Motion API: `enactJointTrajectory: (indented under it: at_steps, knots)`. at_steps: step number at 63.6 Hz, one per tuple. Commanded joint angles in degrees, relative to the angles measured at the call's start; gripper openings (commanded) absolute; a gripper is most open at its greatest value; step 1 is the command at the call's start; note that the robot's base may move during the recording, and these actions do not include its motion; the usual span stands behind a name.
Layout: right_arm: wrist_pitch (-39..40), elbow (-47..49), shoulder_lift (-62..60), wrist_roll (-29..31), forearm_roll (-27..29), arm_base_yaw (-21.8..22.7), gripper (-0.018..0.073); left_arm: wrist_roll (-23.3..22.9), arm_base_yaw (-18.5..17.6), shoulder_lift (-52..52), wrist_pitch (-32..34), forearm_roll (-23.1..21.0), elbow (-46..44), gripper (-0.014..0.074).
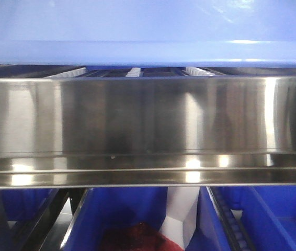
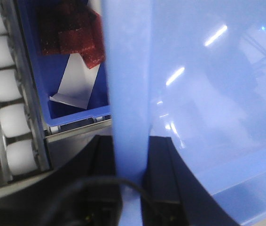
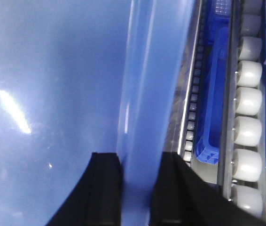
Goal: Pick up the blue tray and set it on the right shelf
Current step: 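Drive up to the steel shelf rack holding the tray raised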
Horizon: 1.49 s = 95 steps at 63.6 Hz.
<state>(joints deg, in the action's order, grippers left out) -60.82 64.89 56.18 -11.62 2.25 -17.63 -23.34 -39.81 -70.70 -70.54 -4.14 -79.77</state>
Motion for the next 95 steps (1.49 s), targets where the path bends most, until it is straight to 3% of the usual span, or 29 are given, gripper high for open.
enactJointTrajectory:
  at_steps: [1, 95]
  knots:
    - [3.8, 2.1, -0.8, 1.2, -2.2, 0.4, 0.0066, 1.3, -0.3, 1.2, -4.5, 1.1, -1.6, -0.0048]
    - [5.2, 2.1, -0.8, 1.2, -2.2, 0.4, 0.0066, 1.3, -0.3, 1.2, -4.5, 1.1, -1.6, -0.0048]
